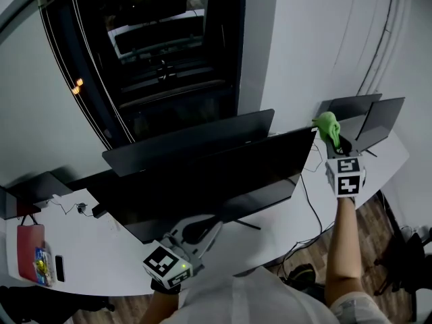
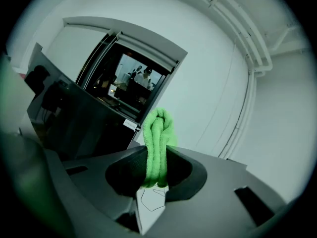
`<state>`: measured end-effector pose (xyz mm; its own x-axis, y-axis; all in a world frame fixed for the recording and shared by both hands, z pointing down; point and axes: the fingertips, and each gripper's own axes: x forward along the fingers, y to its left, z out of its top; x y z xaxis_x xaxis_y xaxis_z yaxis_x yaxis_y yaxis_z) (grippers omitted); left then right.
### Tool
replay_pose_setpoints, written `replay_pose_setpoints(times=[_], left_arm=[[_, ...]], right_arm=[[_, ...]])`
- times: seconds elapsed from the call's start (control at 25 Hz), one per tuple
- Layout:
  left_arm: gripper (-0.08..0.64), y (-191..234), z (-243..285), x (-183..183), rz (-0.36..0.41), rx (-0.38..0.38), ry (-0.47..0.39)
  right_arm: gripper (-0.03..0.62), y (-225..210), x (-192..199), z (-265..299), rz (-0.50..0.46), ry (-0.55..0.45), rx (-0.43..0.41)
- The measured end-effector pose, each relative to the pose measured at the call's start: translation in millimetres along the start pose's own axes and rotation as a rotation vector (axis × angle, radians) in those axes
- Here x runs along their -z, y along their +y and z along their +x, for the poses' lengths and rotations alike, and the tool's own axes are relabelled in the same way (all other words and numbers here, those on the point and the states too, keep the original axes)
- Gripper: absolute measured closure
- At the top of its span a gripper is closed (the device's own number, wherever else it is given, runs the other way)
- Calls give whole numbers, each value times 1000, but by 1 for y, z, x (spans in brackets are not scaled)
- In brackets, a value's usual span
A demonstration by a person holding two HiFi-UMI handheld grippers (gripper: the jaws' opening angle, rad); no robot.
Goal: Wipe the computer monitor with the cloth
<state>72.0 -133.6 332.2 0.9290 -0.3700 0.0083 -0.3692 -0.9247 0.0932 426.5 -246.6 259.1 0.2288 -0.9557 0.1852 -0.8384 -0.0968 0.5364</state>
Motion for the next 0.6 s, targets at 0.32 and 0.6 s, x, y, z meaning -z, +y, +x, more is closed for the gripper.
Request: replay_pose_setpoints(times=[0.32,0.6], left_arm=[[526,-1,1,5,-8,28,-3],[526,-8,-1,11,-6,52,1]], right_arm=[[522,35,43,-55,145,-19,-27],[522,94,77,-100,276,-36,-105]])
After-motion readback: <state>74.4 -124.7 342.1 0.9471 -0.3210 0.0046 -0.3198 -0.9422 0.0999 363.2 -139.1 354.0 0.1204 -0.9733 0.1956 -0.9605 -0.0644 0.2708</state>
